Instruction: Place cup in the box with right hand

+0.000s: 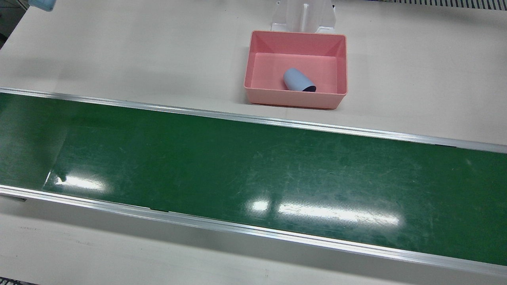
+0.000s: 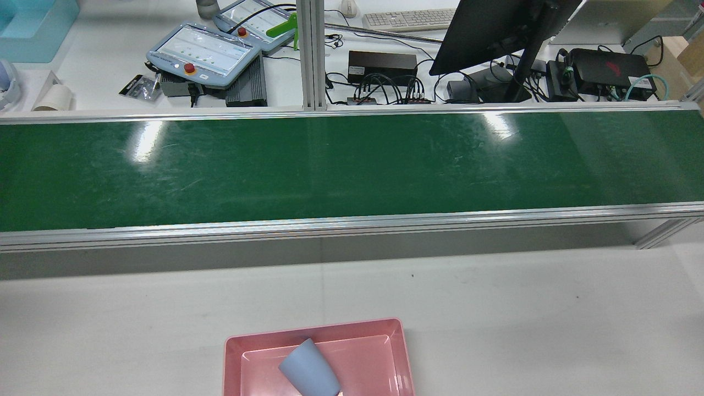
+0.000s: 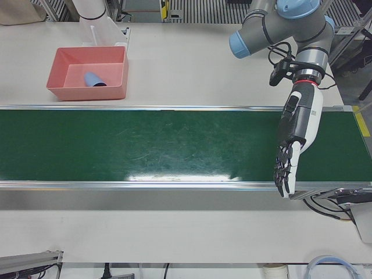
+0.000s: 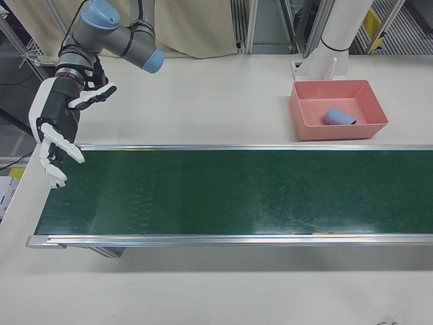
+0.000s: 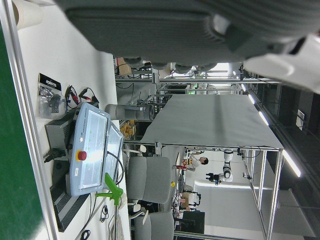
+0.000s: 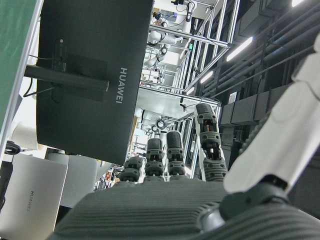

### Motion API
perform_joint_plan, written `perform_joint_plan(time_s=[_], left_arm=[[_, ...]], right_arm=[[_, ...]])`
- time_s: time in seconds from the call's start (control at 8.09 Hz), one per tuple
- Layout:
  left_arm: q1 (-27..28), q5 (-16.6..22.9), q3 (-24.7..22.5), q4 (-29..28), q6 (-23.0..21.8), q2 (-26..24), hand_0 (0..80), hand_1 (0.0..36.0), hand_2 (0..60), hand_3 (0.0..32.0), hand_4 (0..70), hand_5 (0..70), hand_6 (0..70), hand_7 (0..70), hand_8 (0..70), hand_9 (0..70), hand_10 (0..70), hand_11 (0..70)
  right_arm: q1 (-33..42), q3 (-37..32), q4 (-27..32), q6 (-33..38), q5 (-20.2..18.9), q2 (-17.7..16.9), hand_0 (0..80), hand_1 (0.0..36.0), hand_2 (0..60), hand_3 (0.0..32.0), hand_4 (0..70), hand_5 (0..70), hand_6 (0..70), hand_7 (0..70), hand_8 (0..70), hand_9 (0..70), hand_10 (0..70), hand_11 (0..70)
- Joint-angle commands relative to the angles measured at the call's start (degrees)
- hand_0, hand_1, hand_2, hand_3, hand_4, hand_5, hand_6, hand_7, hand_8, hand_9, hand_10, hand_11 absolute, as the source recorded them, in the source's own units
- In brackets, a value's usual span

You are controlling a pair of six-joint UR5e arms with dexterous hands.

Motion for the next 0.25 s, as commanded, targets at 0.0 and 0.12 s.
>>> perform_joint_plan(time_s=[0.0,0.12], left_arm=[[0.02,0.00,-0.02,0.06,0.00,-0.05,0.0,0.0,0.0,0.0,0.0,0.0,0.0,0.0,0.0,0.0,0.0,0.0],[0.02,0.00,-0.02,0.06,0.00,-0.05,0.0,0.0,0.0,0.0,0.0,0.0,0.0,0.0,0.0,0.0,0.0,0.0]], right_arm=[[0.49,-3.69,2.35,1.20,-0.34,-0.20,44.5,4.1,5.2,0.0,12.4,3.8,7.1,27.9,10.9,21.3,7.4,11.5],[0.05,-4.12,2.35,1.20,-0.34,-0.11,46.1,2.7,1.6,0.0,12.3,4.1,6.8,26.5,11.1,21.3,7.4,11.7]])
